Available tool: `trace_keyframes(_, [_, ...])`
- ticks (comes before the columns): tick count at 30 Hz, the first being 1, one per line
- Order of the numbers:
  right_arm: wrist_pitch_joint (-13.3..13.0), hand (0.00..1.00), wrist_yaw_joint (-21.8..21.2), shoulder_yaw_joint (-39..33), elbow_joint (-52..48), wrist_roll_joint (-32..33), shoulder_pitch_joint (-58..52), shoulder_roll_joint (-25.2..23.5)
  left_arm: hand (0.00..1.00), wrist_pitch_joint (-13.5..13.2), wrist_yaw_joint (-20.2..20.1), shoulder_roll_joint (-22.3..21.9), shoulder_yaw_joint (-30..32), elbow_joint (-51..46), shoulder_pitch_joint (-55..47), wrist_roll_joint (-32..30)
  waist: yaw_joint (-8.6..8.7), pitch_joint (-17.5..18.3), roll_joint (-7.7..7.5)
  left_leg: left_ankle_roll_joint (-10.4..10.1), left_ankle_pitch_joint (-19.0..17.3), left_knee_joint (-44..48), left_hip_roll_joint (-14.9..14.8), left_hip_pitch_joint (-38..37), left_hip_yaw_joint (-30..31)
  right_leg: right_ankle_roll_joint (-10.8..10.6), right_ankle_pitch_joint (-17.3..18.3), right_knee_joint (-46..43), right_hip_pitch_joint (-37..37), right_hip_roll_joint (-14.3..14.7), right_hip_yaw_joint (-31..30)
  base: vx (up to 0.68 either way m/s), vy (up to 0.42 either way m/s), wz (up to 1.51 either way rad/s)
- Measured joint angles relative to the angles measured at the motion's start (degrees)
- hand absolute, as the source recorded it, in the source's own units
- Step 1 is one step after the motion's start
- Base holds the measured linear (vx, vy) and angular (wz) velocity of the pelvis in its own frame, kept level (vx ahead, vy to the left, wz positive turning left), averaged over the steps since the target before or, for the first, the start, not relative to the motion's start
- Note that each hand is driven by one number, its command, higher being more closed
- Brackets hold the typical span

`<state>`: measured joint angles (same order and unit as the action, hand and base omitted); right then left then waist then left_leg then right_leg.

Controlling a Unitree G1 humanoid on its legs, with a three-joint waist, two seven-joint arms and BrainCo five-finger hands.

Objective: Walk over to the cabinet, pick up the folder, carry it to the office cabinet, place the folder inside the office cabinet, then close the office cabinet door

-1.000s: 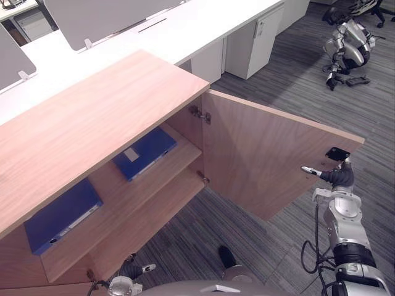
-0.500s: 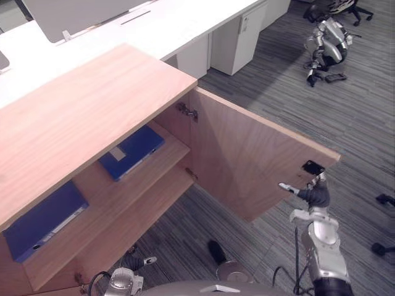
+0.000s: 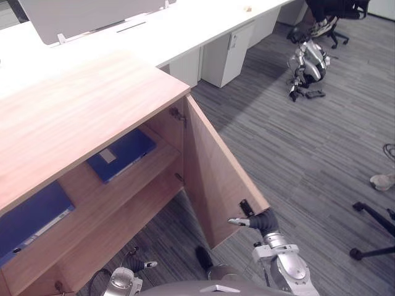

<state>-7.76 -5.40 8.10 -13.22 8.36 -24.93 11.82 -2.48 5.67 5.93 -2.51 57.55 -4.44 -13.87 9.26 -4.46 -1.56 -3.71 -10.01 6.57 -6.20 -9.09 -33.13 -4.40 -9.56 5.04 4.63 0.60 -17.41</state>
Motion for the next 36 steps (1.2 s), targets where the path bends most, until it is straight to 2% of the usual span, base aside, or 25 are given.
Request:
trace_keyframes(3, [0.00,0.00,-1.08,2.48,-0.76,-4.15,-0.32,0.12,0.00,0.03,-0.28,0.80,-0.53,1.01,-0.12,-0.56,-0.58,0.81,-1.71,-0.04,-0.09,0.48,-0.22,0.02,0.34,0.62,0.18,-0.01,-0.32,-0.19,0.52,-0.06,-0.049,0.05])
trace_keyframes(7, [-0.01,0.00,-1.63,3.75,-1.54,-6.61,-0.25,0.56,0.00,0.08,-0.51,1.42,-1.63,2.16,0.51,-1.56,-1.46,1.44,-2.78,0.02,-0.12,1.14,-0.21,1.02,2.52,1.04,0.47,-0.03,-0.64,-0.88,2.61,-0.05,-0.032,0.28])
trace_keyframes(9, [-0.01,0.00,-1.56,5.21,-1.51,-6.63,-0.03,2.45,0.00,0.08,-1.03,1.85,-2.15,2.14,0.73,-1.52,-1.93,1.64,-3.28,0.35,0.11,1.34,-0.06,2.22,4.70,1.19,0.60,-0.26,-0.65,-1.50,4.69,-0.03,-0.026,0.46])
trace_keyframes(14, [0.08,0.00,-1.45,7.16,3.97,-6.53,5.94,4.89,0.00,0.08,-1.03,2.16,-2.10,2.16,0.88,-1.51,-3.26,1.67,-3.49,0.99,0.85,1.30,0.71,4.20,8.65,1.27,0.85,-0.37,-0.83,-3.08,8.46,-0.05,-0.005,0.41])
trace_keyframes(18, [0.31,0.00,-0.09,7.78,9.97,-6.51,12.23,4.81,0.00,0.07,-0.90,2.13,-0.99,1.86,1.47,-1.38,-5.95,1.68,-3.48,0.92,1.75,1.16,1.40,6.15,12.82,1.55,1.28,-0.38,-1.14,-4.27,12.47,-0.08,-0.014,0.56])
trace_keyframes(22, [0.56,0.00,0.68,9.43,12.81,-6.52,15.81,4.49,0.00,0.08,-0.45,2.11,1.33,1.62,1.29,-0.25,-7.12,1.70,-3.26,1.12,2.87,0.13,2.01,6.96,16.43,1.44,1.95,-0.39,-1.94,-5.13,16.15,-0.04,-0.010,0.46])
trace_keyframes(29, [0.74,0.00,0.95,9.93,18.99,-6.53,19.68,4.16,0.00,0.14,0.16,2.16,3.14,1.48,0.89,0.07,-7.96,1.76,-2.99,2.21,4.64,-1.70,3.05,7.50,20.10,0.26,2.34,-0.42,-2.78,-6.19,19.83,0.01,0.000,0.29])
trace_keyframes(36, [1.81,0.00,4.51,9.57,25.85,-6.69,24.32,2.26,0.00,0.22,0.22,2.09,3.65,0.06,0.30,0.21,-8.69,1.78,-2.85,2.64,5.18,-1.95,3.77,8.61,22.42,-0.34,2.70,-0.43,-2.93,-6.53,21.74,-0.01,-0.009,0.18])
